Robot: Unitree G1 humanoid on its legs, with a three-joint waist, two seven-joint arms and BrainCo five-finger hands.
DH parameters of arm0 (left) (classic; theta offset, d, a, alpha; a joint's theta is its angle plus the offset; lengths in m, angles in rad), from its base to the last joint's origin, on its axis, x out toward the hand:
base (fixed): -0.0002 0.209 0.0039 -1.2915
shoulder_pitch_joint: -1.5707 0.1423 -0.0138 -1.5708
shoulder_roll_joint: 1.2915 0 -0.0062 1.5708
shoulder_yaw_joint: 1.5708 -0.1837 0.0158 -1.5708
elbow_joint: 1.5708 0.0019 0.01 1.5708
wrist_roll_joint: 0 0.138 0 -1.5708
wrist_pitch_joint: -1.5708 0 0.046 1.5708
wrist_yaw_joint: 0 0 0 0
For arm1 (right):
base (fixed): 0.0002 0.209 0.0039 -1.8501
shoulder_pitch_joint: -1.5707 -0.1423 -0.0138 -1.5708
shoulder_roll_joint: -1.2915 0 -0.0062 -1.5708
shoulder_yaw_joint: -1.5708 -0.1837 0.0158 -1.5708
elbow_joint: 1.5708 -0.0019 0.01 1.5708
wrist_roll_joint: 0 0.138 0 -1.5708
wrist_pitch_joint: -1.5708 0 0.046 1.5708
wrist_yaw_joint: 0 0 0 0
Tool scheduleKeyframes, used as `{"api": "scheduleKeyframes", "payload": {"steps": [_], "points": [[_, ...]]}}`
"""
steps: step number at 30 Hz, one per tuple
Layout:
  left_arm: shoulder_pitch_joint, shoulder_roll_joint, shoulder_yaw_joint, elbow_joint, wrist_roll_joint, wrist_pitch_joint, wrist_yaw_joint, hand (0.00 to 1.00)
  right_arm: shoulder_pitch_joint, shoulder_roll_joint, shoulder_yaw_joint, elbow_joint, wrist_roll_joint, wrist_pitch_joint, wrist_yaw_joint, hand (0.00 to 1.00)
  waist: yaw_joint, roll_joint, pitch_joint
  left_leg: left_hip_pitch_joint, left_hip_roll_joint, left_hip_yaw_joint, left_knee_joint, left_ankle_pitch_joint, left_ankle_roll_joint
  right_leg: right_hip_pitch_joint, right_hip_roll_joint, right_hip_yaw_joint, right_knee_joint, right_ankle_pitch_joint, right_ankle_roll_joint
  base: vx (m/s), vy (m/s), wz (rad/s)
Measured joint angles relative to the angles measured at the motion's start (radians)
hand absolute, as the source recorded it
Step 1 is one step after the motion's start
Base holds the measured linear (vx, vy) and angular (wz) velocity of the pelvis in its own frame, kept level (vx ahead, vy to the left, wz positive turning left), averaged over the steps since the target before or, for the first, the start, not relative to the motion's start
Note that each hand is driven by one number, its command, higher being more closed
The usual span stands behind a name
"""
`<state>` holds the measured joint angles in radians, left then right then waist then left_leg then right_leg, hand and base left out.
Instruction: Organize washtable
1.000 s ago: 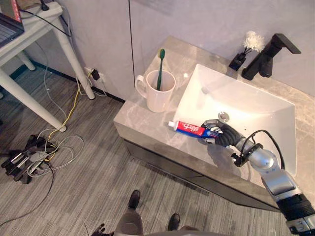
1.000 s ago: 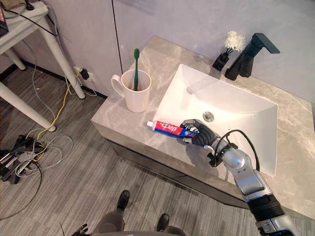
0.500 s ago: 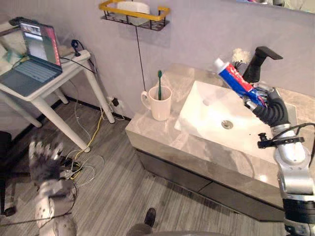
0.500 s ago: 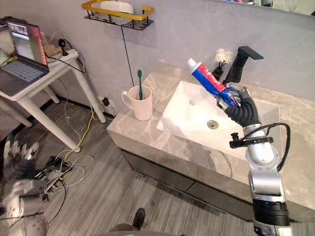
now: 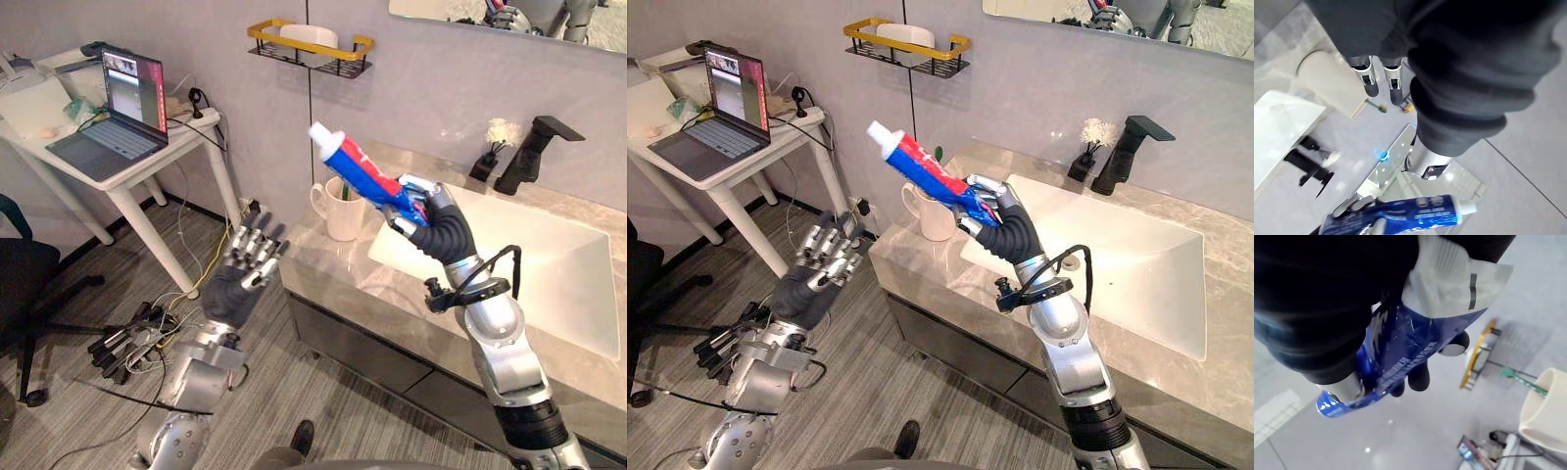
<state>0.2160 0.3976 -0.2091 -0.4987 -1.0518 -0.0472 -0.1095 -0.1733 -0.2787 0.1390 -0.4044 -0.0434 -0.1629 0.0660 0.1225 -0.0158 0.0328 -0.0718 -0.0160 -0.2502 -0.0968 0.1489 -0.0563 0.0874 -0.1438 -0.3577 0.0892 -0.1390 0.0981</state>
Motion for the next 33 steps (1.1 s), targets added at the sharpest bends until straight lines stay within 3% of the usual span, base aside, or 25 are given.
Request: {"api": "scheduleKeyframes", "payload": {"steps": [2,6,17,33], "points": [[-0.004,0.016,-0.018,-0.036,-0.009,0.001,-0.013,0.00,0.001,0.000,0.008,-0.027,-0.007,-0.029,-0.001,1.00,-0.002,0.002,-0.003,0.000,0.000,-0.001,0.000,0.000,0.000,0.000,-0.001,0.000,0.005,-0.003,0.000,-0.04,-0.002,0.01],[-0.024,0.020,-0.058,-0.061,-0.010,0.001,-0.024,0.00,0.015,0.018,0.047,-0.045,-0.011,-0.037,0.000,1.00,-0.003,0.003,-0.012,0.007,-0.001,-0.001,0.000,0.000,0.000,-0.004,-0.005,0.000,0.020,-0.013,0.002,-0.01,-0.001,0.00],[-0.070,0.019,-0.126,-0.061,0.003,0.000,-0.032,0.00,0.067,0.056,0.149,-0.045,-0.042,-0.036,0.006,1.00,-0.005,-0.001,-0.037,0.008,-0.001,0.009,0.000,0.000,0.000,-0.012,-0.011,0.007,0.028,-0.022,0.002,-0.01,0.000,-0.01],[-0.173,-0.027,-0.179,-0.040,0.046,-0.008,0.027,0.00,0.142,0.073,0.280,-0.009,-0.046,-0.026,0.046,1.00,-0.010,-0.014,-0.054,0.004,0.001,0.015,0.000,0.000,0.000,-0.020,-0.011,0.013,0.027,-0.022,0.002,0.00,0.000,-0.01]]}}
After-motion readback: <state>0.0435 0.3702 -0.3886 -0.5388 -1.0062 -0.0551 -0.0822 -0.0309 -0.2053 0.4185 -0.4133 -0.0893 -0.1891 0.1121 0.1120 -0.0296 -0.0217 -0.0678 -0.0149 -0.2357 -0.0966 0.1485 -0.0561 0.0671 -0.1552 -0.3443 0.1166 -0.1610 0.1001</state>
